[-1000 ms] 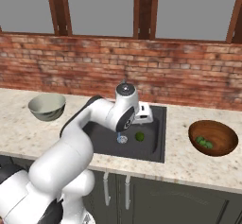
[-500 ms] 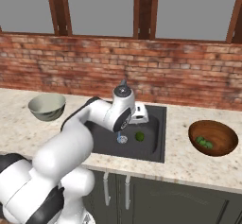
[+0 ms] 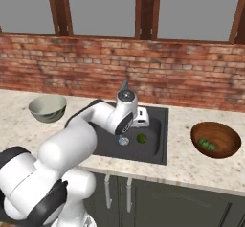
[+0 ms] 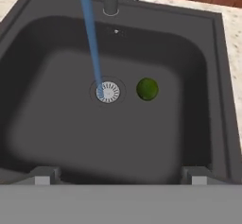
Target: Pick the avocados from the sink and place them in one bowl. Place the lime in the other bowl. Then turn off the sink faucet.
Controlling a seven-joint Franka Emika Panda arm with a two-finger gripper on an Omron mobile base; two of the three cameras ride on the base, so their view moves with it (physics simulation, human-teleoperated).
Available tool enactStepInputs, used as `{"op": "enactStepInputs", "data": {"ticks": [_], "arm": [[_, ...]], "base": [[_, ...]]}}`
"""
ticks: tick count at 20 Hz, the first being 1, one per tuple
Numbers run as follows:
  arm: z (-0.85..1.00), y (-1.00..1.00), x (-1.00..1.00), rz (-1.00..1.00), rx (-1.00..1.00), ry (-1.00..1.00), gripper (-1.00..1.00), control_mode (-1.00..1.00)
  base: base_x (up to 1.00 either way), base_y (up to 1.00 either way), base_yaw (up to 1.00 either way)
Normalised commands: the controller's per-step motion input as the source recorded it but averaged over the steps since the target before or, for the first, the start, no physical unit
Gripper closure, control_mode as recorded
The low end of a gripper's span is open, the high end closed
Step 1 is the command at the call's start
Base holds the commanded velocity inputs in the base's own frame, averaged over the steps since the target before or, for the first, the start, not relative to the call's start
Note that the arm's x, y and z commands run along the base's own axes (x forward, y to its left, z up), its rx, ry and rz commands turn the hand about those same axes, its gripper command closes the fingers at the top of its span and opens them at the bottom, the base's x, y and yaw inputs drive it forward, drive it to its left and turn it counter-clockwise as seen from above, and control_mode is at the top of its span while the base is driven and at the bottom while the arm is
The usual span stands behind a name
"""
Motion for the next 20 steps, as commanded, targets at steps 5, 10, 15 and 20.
{"op": "enactStepInputs", "data": {"ticks": [5,10,15,20], "arm": [[-0.07,0.0,0.08,-0.01,0.09,0.0,-1.0,-1.0],[-0.19,0.0,0.05,0.0,0.02,0.0,-1.0,-1.0],[-0.25,0.02,0.1,0.0,0.0,0.0,-1.0,-1.0],[-0.23,0.12,0.19,0.0,0.0,0.0,-1.0,-1.0]], "base": [[0.0,0.0,0.0],[0.0,0.0,0.0],[0.0,0.0,0.0],[0.0,0.0,0.0]]}}
